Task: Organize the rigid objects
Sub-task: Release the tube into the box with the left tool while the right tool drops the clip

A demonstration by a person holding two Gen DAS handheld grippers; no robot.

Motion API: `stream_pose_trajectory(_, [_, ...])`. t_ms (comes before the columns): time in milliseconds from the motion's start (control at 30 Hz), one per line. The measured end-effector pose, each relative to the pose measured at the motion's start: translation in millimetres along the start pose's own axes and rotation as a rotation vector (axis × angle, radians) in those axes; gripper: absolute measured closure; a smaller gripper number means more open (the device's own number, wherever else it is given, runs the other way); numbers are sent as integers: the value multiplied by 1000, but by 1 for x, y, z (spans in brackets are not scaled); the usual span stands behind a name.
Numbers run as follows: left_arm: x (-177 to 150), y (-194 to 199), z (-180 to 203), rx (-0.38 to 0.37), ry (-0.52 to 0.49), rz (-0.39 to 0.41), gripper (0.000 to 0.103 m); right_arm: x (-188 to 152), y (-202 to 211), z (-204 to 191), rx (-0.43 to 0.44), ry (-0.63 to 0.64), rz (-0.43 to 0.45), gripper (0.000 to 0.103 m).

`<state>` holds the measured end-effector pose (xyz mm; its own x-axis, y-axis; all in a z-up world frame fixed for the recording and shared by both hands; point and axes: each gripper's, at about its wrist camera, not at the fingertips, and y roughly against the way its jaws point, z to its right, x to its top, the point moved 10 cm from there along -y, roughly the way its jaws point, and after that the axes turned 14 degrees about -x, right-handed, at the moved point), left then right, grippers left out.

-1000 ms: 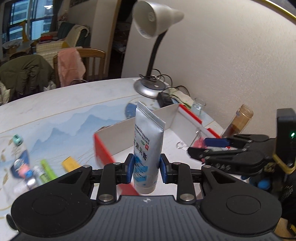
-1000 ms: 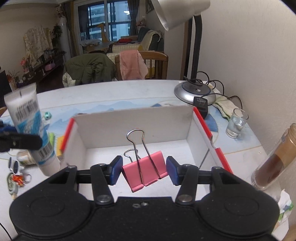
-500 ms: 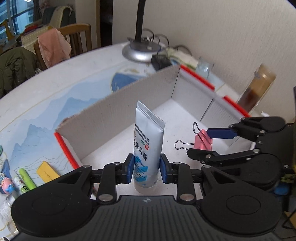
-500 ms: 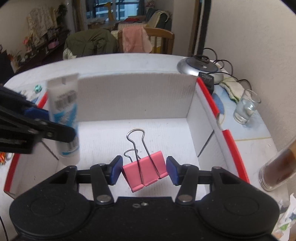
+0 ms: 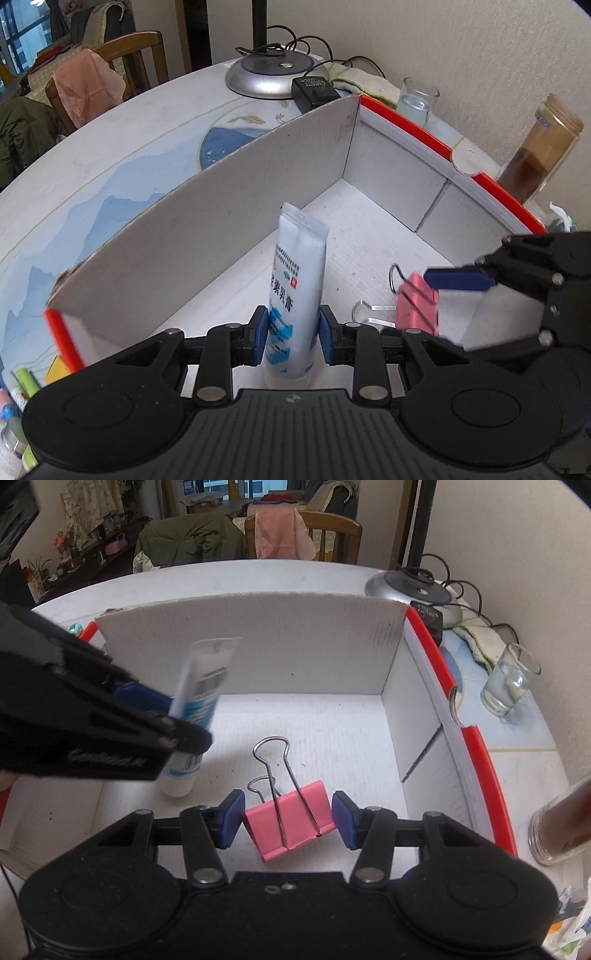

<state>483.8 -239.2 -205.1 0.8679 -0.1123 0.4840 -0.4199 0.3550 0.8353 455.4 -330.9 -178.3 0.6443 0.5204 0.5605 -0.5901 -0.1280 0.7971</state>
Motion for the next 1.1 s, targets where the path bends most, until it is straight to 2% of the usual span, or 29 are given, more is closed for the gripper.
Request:
stream_pose_trajectory(267, [7, -26, -1, 5, 0, -41, 78, -4, -7, 4, 26, 1, -37, 52])
stream_pose_trajectory(467, [4, -24, -1, -24, 30, -37, 78, -5, -4, 6, 57, -14, -41, 48])
stream_pose_trajectory(567, [3, -18, -1, -41, 49, -19, 78, -5, -1, 8, 66, -34, -35, 42])
stream_pose_trajectory(1100, [-12, 56, 6, -50, 97, 161, 78, 3, 43, 10, 83, -80, 70, 38])
